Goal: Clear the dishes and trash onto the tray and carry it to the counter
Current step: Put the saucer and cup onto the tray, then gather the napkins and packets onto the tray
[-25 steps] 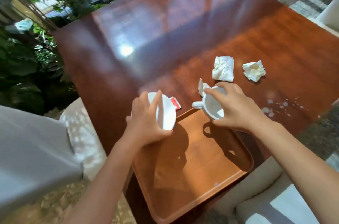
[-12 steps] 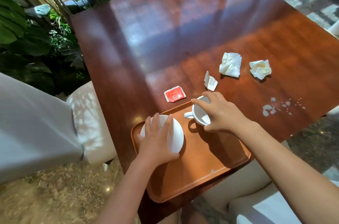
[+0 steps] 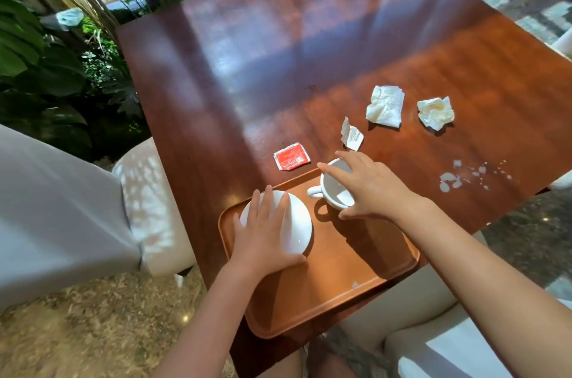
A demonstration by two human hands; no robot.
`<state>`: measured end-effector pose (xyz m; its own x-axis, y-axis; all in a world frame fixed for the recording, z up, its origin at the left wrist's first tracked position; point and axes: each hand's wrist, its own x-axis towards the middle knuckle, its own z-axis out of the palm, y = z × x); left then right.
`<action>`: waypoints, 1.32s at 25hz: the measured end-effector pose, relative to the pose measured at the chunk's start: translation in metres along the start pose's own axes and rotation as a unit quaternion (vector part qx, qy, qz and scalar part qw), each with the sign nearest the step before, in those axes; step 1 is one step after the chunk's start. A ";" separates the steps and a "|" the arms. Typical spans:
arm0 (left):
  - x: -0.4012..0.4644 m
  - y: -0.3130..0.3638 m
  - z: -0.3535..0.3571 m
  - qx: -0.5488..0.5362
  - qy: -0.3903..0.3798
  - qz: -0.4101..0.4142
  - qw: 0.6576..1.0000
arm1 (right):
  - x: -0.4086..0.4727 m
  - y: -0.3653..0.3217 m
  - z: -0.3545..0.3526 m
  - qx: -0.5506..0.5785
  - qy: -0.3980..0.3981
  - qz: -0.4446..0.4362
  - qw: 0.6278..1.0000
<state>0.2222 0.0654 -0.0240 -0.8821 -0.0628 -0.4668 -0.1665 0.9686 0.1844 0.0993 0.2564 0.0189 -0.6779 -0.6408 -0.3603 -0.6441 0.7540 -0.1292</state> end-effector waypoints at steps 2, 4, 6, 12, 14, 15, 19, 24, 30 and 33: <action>0.000 0.004 -0.012 0.012 0.007 0.002 1.000 | -0.003 -0.001 -0.006 0.036 -0.003 0.009 0.999; 0.003 0.010 -0.035 -0.018 0.098 0.029 0.995 | -0.010 0.003 -0.015 0.082 0.039 0.028 0.995; 0.016 0.021 -0.065 -0.085 0.218 0.115 0.965 | -0.017 0.014 -0.022 0.099 0.118 0.058 0.986; 0.114 0.091 -0.127 -0.033 0.217 0.269 0.938 | -0.015 0.088 -0.026 0.063 0.231 0.221 0.946; 0.160 0.116 -0.131 0.015 0.180 0.291 0.939 | -0.004 0.116 -0.022 0.042 0.227 0.260 0.938; 0.180 0.127 -0.131 0.033 0.167 0.289 0.942 | 0.002 0.129 -0.019 0.032 0.218 0.273 0.936; 0.243 0.161 -0.112 0.086 0.107 0.277 0.951 | 0.021 0.167 -0.009 0.036 0.179 0.305 0.935; 0.270 0.173 -0.084 0.081 0.052 0.274 0.957 | 0.027 0.184 0.001 0.109 0.173 0.296 0.933; 0.270 0.168 -0.086 0.040 0.101 0.324 0.940 | 0.038 0.184 0.006 0.143 0.226 0.290 0.919; 0.266 0.165 -0.087 0.016 0.105 0.334 0.937 | 0.040 0.185 0.013 0.175 0.278 0.304 0.894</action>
<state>-0.0776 0.1874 -0.0426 -0.8523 0.5175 -0.0758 0.4638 0.8148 0.3478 -0.0429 0.3722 -0.0318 -0.9992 0.0034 0.0400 -0.0122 0.9239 -0.3824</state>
